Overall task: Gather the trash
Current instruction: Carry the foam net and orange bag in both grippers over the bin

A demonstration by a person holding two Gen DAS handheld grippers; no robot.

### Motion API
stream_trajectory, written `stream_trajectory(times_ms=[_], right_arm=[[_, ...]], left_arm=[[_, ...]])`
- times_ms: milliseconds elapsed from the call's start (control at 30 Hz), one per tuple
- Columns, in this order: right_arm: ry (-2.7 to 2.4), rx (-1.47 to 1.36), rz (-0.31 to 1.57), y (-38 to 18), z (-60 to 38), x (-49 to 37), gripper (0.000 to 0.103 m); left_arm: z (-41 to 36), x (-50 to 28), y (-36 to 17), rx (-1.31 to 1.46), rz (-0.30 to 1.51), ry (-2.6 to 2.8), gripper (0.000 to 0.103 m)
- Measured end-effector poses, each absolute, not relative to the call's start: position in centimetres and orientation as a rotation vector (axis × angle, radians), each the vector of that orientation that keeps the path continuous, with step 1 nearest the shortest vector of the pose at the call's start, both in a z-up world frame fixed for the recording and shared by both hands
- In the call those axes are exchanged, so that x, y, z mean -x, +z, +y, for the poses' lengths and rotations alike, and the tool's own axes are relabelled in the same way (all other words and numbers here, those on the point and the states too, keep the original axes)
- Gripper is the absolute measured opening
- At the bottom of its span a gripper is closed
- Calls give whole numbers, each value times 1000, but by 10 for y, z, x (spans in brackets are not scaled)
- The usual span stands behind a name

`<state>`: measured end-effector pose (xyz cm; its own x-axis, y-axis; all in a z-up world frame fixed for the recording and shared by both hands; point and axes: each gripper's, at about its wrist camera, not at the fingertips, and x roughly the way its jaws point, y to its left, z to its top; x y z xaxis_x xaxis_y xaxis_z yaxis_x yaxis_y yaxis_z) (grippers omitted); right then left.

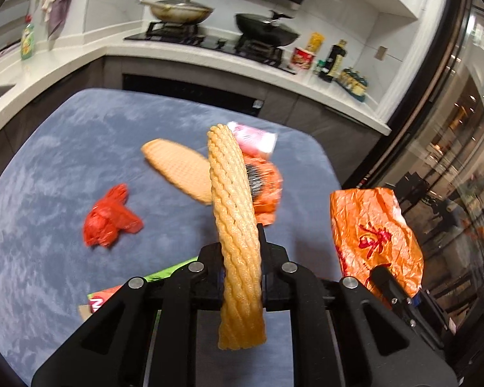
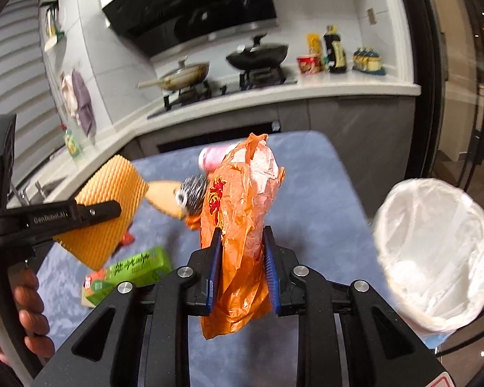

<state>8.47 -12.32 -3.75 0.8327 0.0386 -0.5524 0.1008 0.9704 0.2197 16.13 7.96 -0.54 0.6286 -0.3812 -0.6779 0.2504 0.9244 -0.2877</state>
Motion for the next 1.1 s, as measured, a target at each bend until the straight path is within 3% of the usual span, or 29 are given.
stream_trajectory(times_ms=[400,1100], right_arm=[[-159,-296,470,-4,-193,-35,23],[-371,-413,442,-18,-303,26,23]], left_arm=[[-1,-128,23,87,765,-507,14],[-135,-75,15,-59,780,-722,14]])
